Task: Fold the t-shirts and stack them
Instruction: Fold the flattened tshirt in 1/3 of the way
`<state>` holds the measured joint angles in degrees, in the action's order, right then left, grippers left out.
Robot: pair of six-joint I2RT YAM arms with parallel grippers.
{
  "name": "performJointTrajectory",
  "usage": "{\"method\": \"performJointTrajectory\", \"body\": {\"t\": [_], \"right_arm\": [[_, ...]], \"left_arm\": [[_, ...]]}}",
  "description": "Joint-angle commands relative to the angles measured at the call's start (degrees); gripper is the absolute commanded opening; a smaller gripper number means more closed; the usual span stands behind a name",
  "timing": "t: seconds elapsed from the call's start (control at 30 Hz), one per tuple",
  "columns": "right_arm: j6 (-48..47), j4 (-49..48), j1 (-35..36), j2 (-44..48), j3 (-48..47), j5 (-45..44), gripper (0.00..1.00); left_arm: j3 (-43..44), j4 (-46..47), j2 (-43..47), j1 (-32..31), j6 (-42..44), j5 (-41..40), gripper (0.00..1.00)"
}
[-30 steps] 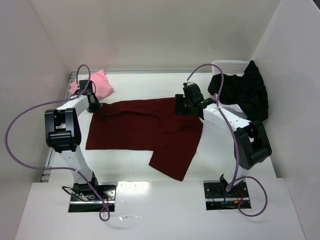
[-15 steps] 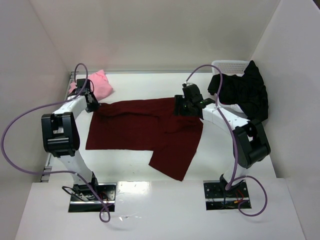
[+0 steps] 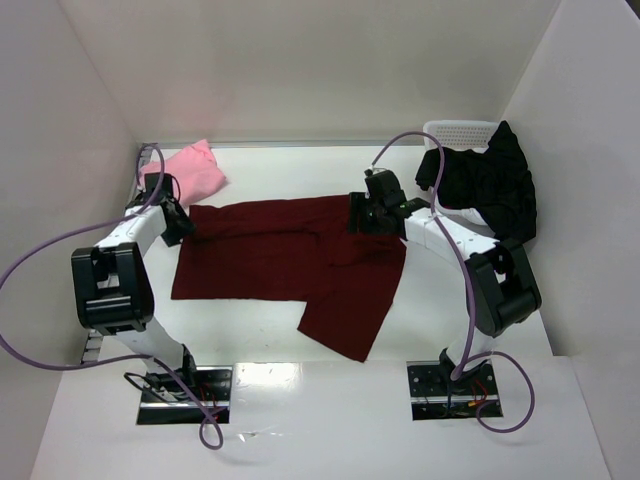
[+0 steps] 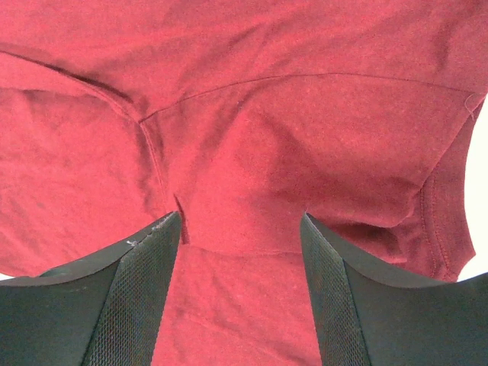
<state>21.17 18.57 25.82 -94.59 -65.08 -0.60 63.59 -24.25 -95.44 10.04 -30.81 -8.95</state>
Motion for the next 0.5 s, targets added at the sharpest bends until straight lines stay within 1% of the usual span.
{"method": "performJointTrajectory", "body": {"t": [0.0, 0.1, 0.17, 0.27, 0.37, 0.43, 0.47], "right_arm": [[-0.3, -1.3, 0.1, 3.3, 1.1, 0.2, 0.70], [-0.3, -1.3, 0.1, 3.3, 1.1, 0.2, 0.70], [0.3, -1.3, 0.1, 3.3, 0.6, 0.2, 0.70], [0.3, -1.3, 0.1, 3.3, 0.6, -0.4, 0.70], [0.9, -1.3, 0.1, 3.3, 0.6, -0.5, 0.70], [1.4, -1.3, 0.1, 3.3, 0.6, -0.5, 0.70], [1.4, -1.3, 0.1, 3.3, 0.6, -0.5, 0.70]], "left_arm": [[1.4, 2.2, -0.6, 1.1, -1.1, 2.1, 0.53], [5.4, 4.1, -3.9, 1.1, -0.5, 4.5, 0.57], [8.2, 4.7, -6.7, 1.1, 0.1, 5.3, 0.57], [9.6, 5.9, -9.7, 1.1, 0.8, 5.9, 0.57], [9.6, 7.3, -11.9, 1.1, 1.4, 8.2, 0.57], [9.6, 8.3, -13.4, 1.1, 1.4, 10.2, 0.51], [9.6, 8.3, -13.4, 1.1, 1.4, 10.2, 0.51]]}}
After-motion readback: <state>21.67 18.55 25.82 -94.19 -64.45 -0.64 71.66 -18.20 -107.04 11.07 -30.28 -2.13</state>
